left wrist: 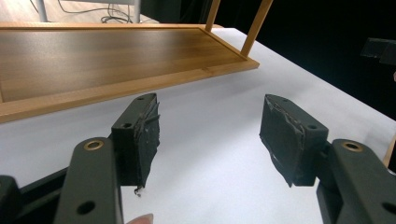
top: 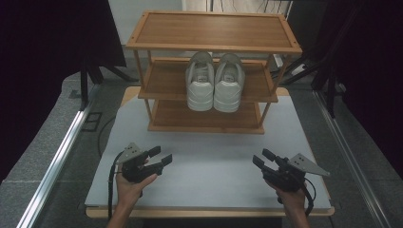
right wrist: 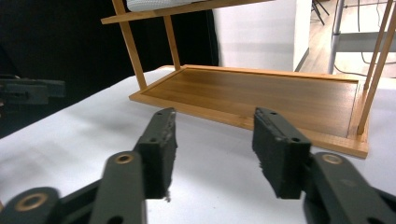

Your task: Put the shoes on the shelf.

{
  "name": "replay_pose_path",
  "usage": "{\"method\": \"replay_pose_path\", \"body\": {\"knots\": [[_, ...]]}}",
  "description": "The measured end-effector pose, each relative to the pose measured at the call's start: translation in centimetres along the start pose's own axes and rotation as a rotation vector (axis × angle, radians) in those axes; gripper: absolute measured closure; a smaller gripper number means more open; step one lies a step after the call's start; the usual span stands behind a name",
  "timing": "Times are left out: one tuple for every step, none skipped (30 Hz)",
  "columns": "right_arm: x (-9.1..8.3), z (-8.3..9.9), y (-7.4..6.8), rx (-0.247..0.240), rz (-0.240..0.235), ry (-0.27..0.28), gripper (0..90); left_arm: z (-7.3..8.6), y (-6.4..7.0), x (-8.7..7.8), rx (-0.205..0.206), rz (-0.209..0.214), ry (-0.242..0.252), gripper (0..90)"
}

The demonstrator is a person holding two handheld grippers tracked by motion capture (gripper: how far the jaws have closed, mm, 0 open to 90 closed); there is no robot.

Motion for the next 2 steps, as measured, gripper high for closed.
{"method": "replay_pose_path", "body": {"knots": [[0.0, 0.0, 0.0, 0.0, 0.0, 0.0, 46.2, 0.0, 0.0, 0.0, 0.0, 0.0, 0.0, 37.2], [0.02, 0.12, 0.21, -0.01, 0.018, -0.009, 42.1, 0.02, -0.18, -0.02, -0.002, -0.003, 0.001, 37.0]]}}
Point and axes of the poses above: each handheld gripper's, and its own axes: x roughly forward along the jaws, z roughly out of its underside, y roughly to its right, the point moved 1 cm from there along x, roughly forward along the jaws
